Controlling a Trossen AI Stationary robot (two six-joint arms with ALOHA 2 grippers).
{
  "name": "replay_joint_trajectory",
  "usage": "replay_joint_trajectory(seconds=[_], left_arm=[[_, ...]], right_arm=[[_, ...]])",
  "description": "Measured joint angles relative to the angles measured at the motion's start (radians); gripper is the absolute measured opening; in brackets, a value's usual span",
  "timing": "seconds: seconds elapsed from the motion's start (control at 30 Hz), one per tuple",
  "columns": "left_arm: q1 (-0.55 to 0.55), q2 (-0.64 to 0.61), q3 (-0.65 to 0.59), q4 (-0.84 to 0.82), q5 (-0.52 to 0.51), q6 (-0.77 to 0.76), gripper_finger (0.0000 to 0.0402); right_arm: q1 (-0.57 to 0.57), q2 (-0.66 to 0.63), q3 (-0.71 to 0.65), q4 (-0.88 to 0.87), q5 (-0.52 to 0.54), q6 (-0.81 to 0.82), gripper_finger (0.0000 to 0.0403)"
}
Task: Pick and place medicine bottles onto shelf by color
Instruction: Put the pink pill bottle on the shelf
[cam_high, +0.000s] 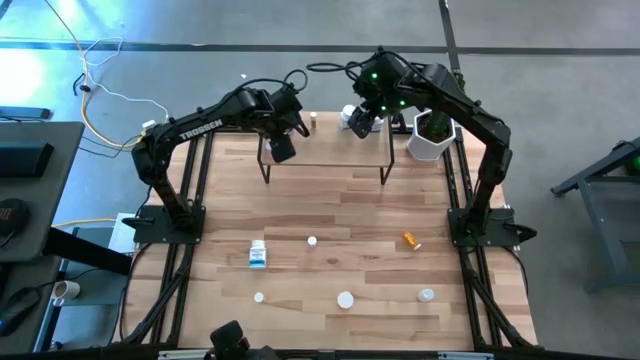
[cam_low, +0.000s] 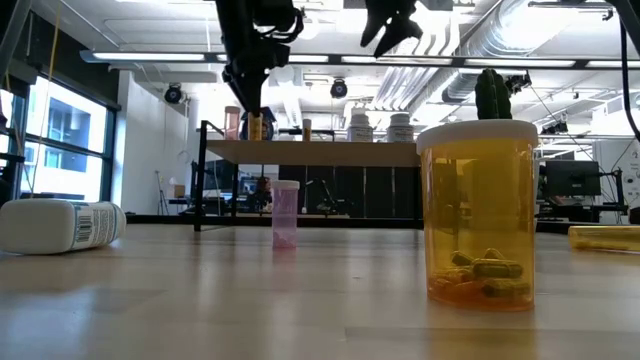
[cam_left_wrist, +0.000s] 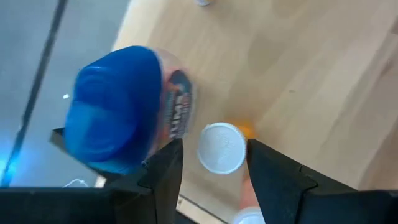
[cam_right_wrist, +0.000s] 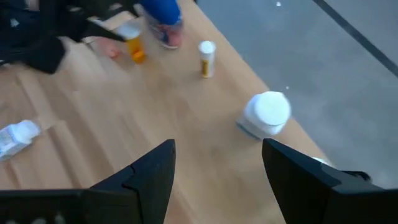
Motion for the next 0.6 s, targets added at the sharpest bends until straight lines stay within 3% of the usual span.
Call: replay_joint_trajectory(seconds=[0.6], left_arm=[[0.000,-0.073,0.000,0.009,0.006,0.079,0.0166]], right_arm=[[0.129,-0.047,0.000,0.017,0.010,0.035,0.0232]])
